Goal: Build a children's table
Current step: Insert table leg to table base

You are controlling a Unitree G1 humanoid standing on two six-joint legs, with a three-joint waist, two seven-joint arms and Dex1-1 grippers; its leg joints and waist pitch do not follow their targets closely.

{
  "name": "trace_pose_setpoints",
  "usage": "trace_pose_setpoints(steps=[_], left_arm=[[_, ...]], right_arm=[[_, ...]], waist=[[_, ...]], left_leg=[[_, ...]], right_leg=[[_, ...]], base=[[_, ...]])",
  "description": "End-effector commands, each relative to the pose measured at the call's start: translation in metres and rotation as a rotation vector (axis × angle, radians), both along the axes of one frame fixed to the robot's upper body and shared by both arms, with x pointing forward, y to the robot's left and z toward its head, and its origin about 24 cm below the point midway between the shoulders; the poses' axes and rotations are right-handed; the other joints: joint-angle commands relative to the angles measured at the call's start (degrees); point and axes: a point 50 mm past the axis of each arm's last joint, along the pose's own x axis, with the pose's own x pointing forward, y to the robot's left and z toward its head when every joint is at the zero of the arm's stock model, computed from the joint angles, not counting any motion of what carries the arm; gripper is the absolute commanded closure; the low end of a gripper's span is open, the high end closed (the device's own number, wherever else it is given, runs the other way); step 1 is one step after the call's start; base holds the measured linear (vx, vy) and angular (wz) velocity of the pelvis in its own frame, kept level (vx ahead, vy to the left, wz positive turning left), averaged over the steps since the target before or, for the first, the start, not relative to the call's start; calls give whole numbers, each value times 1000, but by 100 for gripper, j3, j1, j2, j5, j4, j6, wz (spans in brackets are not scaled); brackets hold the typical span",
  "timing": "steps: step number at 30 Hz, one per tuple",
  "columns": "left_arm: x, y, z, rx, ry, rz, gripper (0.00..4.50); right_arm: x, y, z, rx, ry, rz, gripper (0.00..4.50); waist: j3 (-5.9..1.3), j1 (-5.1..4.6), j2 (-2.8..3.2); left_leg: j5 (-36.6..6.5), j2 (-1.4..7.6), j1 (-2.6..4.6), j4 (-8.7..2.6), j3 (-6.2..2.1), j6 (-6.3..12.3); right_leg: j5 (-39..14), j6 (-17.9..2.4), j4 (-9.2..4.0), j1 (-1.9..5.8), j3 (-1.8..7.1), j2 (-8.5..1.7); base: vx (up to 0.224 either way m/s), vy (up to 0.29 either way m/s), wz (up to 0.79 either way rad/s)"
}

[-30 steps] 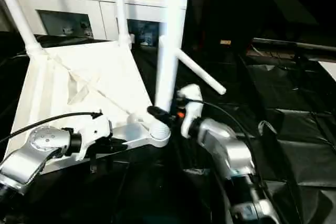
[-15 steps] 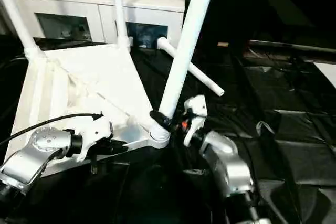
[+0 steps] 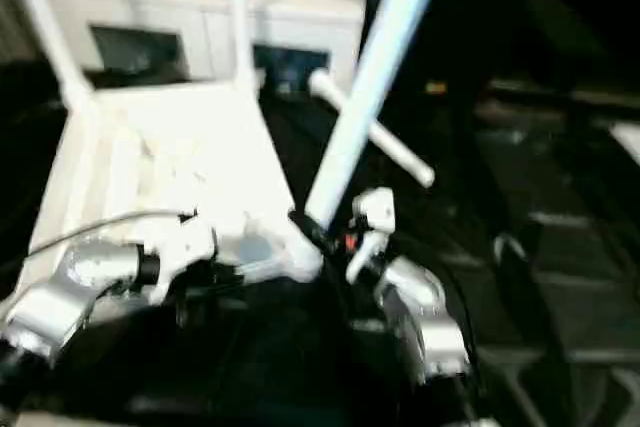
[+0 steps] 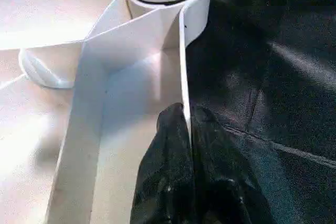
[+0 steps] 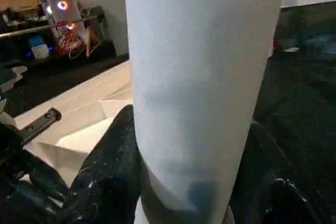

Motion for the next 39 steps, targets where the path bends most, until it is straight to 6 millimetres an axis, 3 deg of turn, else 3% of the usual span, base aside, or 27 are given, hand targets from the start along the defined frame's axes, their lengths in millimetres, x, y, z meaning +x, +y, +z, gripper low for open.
trace_pose_setpoints(steps=[1, 2, 4, 7, 15, 23, 28, 33, 39], left_arm=[[5, 5, 9, 22, -49, 11, 450], [5, 5, 9, 24, -50, 11, 450], [5, 6, 9, 26, -51, 11, 450], [6, 6, 9, 28, -52, 11, 450], [6, 8, 9, 38, -51, 9, 450], [5, 9, 9, 42, -48, 9, 450], [5, 9, 9, 41, -49, 11, 450], [5, 9, 8, 27, -40, 28, 450], [6, 12, 7, 32, -36, 39, 450]], right_arm=[[-5, -14, -23, -69, 108, -42, 264], [-5, -14, -24, -71, 107, -40, 264], [-4, -14, -24, -81, 104, -28, 264], [-4, -16, -24, -103, 99, -19, 264], [-11, -14, -37, -320, 107, 120, 264], [-15, -11, -48, -427, 171, 178, 264], [-12, -13, -52, -429, 213, 159, 264], [-13, -15, -52, -406, 215, 138, 264], [-11, -16, -51, -387, 211, 98, 264]], waist=[[-281, -70, 90], [-246, -87, 87], [-256, -83, 86], [-252, -85, 66], [-224, -66, 57], [-236, -85, 41], [-227, -105, 25], [-239, -147, 33], [-224, -167, 30]], left_leg=[[-1852, 225, 16, -496, -63, -139], [-2119, 204, 10, -509, -50, -140], [-2299, 203, 50, -516, -53, -150], [-2133, 209, 30, -540, -42, -113], [-2171, 197, 55, -540, -33, -116], [-2324, 214, 60, -579, -51, -133], [-2405, 205, 83, -579, -52, -143], [-2302, 222, 66, -607, -42, -141], [-2426, 216, 77, -608, -50, -145]], right_leg=[[-1553, -863, -647, 98, 345, -321], [-1801, -874, -691, 107, 339, -333], [-2134, -812, -753, 113, 346, -381], [-2038, -770, -770, 125, 352, -379], [-2696, -551, -860, 101, 361, -407], [-2520, -582, -855, 100, 353, -385], [-2884, -500, -913, 78, 350, -411], [-2375, -628, -874, 98, 344, -381], [-2713, -564, -920, 82, 345, -403]], base=[[0, 0, 0], [0, 0, 0], [0, 0, 0], [0, 0, 0], [0, 0, 0], [0, 0, 0], [0, 0, 0], [0, 0, 0], [0, 0, 0]])
